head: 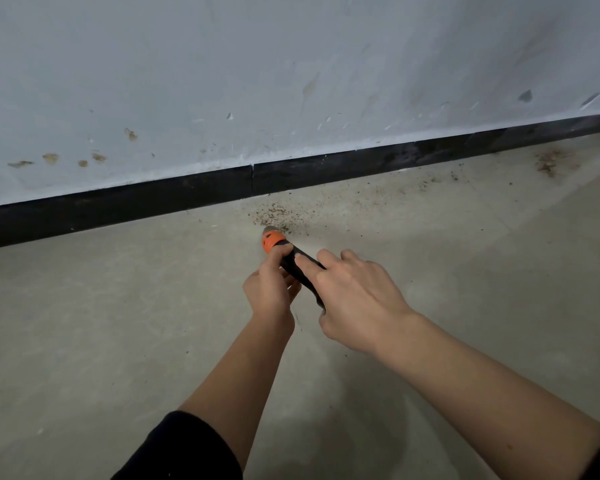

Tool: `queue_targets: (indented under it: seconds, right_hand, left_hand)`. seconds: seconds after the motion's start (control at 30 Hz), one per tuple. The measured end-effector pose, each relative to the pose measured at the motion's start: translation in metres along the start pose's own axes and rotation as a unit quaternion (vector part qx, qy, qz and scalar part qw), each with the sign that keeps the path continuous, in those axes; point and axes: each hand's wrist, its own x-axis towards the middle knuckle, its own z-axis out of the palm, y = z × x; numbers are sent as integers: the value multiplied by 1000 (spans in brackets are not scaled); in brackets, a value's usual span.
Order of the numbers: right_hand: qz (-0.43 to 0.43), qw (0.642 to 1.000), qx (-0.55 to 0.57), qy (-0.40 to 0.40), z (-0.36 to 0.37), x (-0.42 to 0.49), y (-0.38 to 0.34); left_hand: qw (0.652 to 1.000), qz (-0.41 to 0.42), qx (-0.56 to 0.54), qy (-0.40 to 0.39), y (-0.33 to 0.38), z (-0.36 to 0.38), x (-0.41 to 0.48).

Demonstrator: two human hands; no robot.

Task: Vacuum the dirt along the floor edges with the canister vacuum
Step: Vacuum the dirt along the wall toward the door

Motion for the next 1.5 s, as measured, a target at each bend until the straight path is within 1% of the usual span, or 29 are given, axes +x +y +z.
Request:
queue_targets:
  seconds: [0.17,0.83,1.07,1.5]
  right_hand:
    - [15,1000,-4,-3,1,-7,13]
    - [62,998,-9,-29,9,-20,60]
    - [74,997,-11,-27,10,-17,70]
    - [67,997,-26,-4,14,1,69]
  left_hand:
    - [999,-13,22,-40,-7,7,-1]
    - [990,-49,27,-132,-28,41,4]
    - [989,-63,31,-131,-24,52,8]
    - [990,-49,42,-128,-11,57,24]
